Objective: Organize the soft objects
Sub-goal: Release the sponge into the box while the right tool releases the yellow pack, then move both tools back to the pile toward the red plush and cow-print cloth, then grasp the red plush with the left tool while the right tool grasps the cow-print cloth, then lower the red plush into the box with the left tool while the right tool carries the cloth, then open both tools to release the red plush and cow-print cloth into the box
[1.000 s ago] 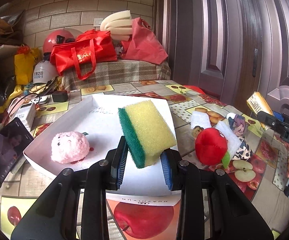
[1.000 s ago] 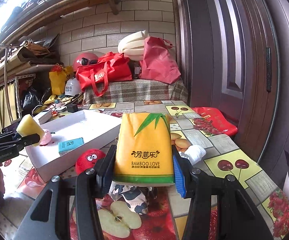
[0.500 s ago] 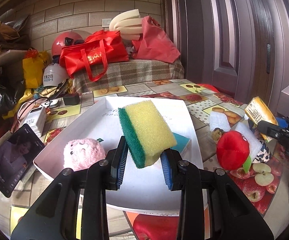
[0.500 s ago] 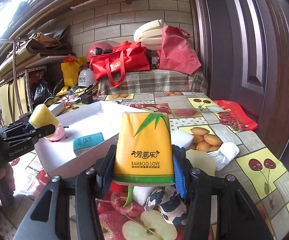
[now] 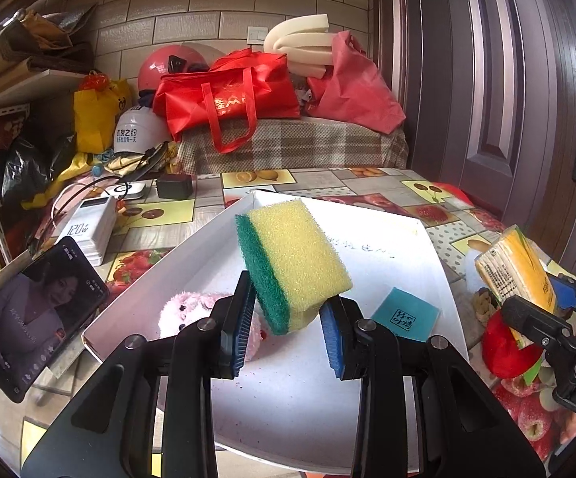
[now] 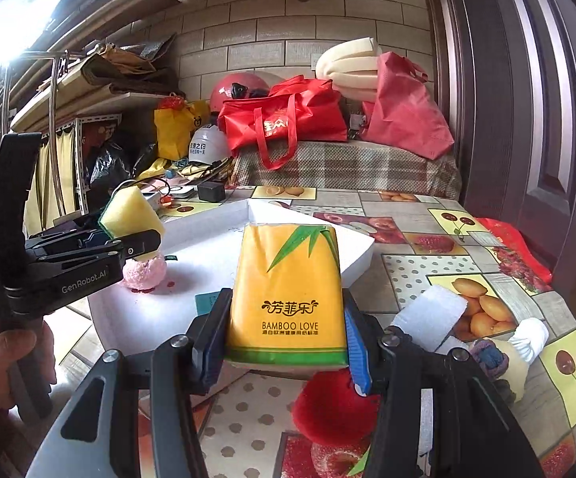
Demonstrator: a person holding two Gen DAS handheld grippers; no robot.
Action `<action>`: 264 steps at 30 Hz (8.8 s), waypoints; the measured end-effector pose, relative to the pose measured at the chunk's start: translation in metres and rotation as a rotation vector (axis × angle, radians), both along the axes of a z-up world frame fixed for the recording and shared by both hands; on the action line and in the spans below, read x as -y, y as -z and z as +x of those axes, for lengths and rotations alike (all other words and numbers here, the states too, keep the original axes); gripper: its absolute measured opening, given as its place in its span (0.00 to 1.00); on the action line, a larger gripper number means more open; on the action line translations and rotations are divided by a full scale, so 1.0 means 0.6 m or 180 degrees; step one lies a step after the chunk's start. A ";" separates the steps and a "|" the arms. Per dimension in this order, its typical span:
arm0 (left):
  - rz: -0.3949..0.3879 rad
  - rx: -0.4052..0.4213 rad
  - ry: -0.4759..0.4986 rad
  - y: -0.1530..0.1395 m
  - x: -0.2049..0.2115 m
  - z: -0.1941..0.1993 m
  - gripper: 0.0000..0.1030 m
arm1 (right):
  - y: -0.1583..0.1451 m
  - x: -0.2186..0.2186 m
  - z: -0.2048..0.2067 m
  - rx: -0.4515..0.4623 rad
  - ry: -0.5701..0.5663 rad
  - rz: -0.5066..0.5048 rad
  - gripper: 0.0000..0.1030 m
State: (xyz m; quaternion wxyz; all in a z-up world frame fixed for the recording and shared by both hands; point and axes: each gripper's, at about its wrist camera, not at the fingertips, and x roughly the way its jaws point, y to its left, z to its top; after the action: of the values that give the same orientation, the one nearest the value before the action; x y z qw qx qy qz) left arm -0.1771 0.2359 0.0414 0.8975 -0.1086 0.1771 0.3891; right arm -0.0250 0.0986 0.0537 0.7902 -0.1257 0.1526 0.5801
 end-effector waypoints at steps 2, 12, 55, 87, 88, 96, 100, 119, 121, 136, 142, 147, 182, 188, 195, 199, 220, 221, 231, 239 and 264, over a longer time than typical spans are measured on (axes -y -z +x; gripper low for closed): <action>0.0030 -0.0024 -0.0059 -0.001 -0.008 0.004 0.30 | 0.001 -0.022 -0.004 -0.0020 -0.0009 -0.0010 0.49; 0.0076 -0.0050 -0.0389 0.000 -0.051 0.012 0.30 | 0.005 -0.140 -0.029 0.0123 0.0008 -0.0228 0.49; 0.0415 0.0176 -0.0788 -0.012 -0.040 -0.001 1.00 | -0.003 -0.149 -0.030 0.0323 0.0368 -0.0085 1.00; 0.0287 0.0293 -0.0460 -0.012 0.062 -0.015 1.00 | -0.006 0.008 -0.048 0.0215 0.0187 0.0097 1.00; 0.0278 0.0304 -0.0400 -0.013 0.071 -0.012 1.00 | -0.006 0.018 -0.047 0.0222 0.0171 0.0107 1.00; 0.0406 0.0082 0.0353 -0.013 0.163 0.043 1.00 | -0.027 0.153 0.038 0.0056 0.0463 0.0379 1.00; 0.0247 -0.0010 0.0768 -0.012 0.194 0.078 1.00 | -0.019 0.209 0.105 -0.0074 0.0623 0.0131 1.00; -0.0335 -0.0540 0.1107 0.020 0.199 0.185 0.97 | 0.050 0.157 0.158 -0.0754 -0.0177 -0.1103 0.84; -0.0338 -0.0614 0.1103 0.022 0.199 0.197 0.91 | 0.054 0.134 0.156 -0.0652 -0.0202 -0.1221 0.84; -0.0155 -0.0142 0.1109 -0.002 0.207 0.158 0.40 | -0.001 0.205 0.134 -0.0284 -0.0215 -0.0252 0.29; 0.0280 0.0091 0.1103 -0.022 0.223 0.116 0.40 | -0.022 0.231 0.157 -0.0217 0.0571 0.0297 0.29; 0.0425 0.0174 0.0953 -0.027 0.212 0.075 0.41 | -0.024 0.231 0.160 -0.0192 0.0777 0.0376 0.29; 0.0191 0.0246 0.0275 -0.012 0.109 -0.021 0.41 | 0.000 0.075 0.040 -0.0048 0.0094 0.0037 0.29; 0.0191 0.0208 0.0252 -0.009 0.106 -0.018 0.41 | 0.000 0.054 0.029 -0.0016 0.0033 0.0031 0.30; 0.0217 0.0160 0.0201 -0.009 0.093 -0.014 0.41 | 0.001 0.015 0.024 -0.0056 0.0022 -0.0003 0.30; 0.0177 0.0132 0.0169 -0.007 0.080 -0.011 0.41 | 0.003 -0.006 0.015 -0.0007 -0.0002 -0.0007 0.30; 0.0369 0.0024 -0.0272 -0.008 -0.021 0.013 0.41 | 0.005 -0.144 0.036 0.0070 0.0087 -0.0179 0.31; 0.0393 0.0022 -0.0254 -0.008 -0.021 0.016 0.41 | 0.005 -0.150 0.037 0.0062 0.0091 -0.0197 0.31; 0.0189 0.0139 -0.0388 -0.010 -0.057 0.015 0.62 | 0.011 -0.191 0.034 0.0164 0.0090 -0.0390 0.32; 0.0343 0.0137 -0.0474 -0.007 -0.045 0.014 1.00 | 0.006 -0.182 0.027 0.0310 0.0193 -0.0290 1.00; 0.0395 0.0232 -0.0630 -0.009 -0.007 -0.012 1.00 | -0.005 -0.112 -0.003 0.0380 0.0475 -0.0025 1.00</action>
State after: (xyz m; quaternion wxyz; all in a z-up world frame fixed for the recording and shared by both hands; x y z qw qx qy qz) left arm -0.1844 0.2400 0.0470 0.8655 -0.0838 0.1083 0.4818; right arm -0.0266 0.1658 0.0566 0.8384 -0.1515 0.1164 0.5105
